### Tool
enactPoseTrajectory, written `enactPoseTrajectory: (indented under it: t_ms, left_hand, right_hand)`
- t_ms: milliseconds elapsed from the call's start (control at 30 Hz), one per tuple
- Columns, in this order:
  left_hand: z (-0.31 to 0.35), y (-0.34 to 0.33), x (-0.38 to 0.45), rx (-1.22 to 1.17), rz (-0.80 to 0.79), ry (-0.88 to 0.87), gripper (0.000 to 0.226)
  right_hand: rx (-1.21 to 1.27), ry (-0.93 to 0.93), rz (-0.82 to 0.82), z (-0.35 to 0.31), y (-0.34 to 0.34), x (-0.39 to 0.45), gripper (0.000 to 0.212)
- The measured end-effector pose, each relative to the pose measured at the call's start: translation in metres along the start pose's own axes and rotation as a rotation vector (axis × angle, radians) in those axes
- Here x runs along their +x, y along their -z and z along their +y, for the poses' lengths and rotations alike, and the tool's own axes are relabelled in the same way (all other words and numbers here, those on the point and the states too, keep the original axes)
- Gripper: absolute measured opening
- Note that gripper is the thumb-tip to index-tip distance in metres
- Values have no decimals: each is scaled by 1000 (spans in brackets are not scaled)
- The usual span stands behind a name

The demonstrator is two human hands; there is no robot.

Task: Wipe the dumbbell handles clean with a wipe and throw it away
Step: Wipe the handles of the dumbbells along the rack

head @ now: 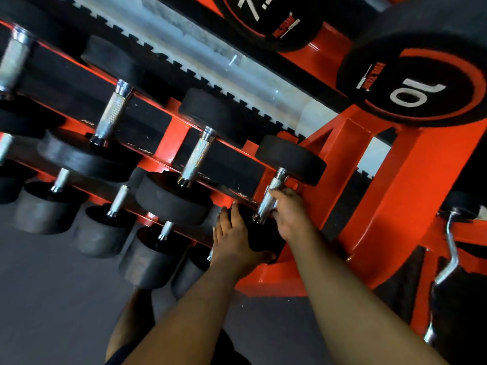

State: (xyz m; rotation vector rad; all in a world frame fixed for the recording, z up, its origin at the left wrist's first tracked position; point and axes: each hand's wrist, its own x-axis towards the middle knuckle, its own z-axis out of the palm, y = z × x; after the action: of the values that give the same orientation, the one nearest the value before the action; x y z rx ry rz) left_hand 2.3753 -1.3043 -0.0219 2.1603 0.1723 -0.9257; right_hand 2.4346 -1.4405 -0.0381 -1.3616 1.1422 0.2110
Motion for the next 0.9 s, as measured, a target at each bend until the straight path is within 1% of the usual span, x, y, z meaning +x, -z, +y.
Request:
enactPoseTrajectory:
  t_ms: [67, 133, 200, 267, 333, 400, 433, 500, 533, 600, 667, 700, 733, 833, 900]
  left_hand:
    - [-1, -1, 0, 3, -2, 2, 155]
    - [0, 0, -1, 1, -1, 5, 155]
    - [2, 1, -2, -12, -6, 9, 156]
    - [4, 3, -3, -11, -11, 4, 156]
    - [3, 7, -5, -15, -24, -5, 156]
    - [1, 14, -9, -30, -36, -28, 153]
    - [0, 15, -11, -31, -29, -45, 149]
    - [-6, 26, -18, 9, 46, -122, 133]
    - [-11, 31, -22, 45, 123, -175, 120]
    - [-22, 47, -30, 106, 349, -261, 98]
    - [-32, 67, -28, 149, 529, -277, 91]
    - [-38, 76, -25, 175, 568, -246, 93]
    - [-43, 88, -19, 194, 572, -191, 99]
    - [-48, 111, 2, 219, 415, -21, 125]
    - [-45, 119, 17, 230, 334, 47, 138]
  right_hand:
    - [-39, 123, 76, -5, 1, 7, 17]
    - [-291, 249, 107, 3, 5, -1, 17]
    - [-582, 335, 53, 21, 11, -16, 33]
    - [-739, 394, 21, 24, 20, -31, 38]
    - [-762, 441, 23, 15, 22, -44, 42]
    - [-694, 459, -5, 2, 20, -61, 42]
    - [-659, 466, -13, -2, 19, -65, 39]
    - [-631, 498, -36, -10, 13, -75, 31]
    - [-619, 515, -51, -13, 10, -80, 29]
    - [-639, 555, -75, -16, -2, -87, 28]
    - [-690, 620, -92, -15, -16, -89, 26]
    - [-722, 672, -122, -14, -23, -88, 30]
    - [-767, 730, -161, -16, -35, -85, 35]
    - [-945, 923, -237, -26, -71, -71, 39]
    - [-1048, 1113, -271, -31, -95, -54, 39]
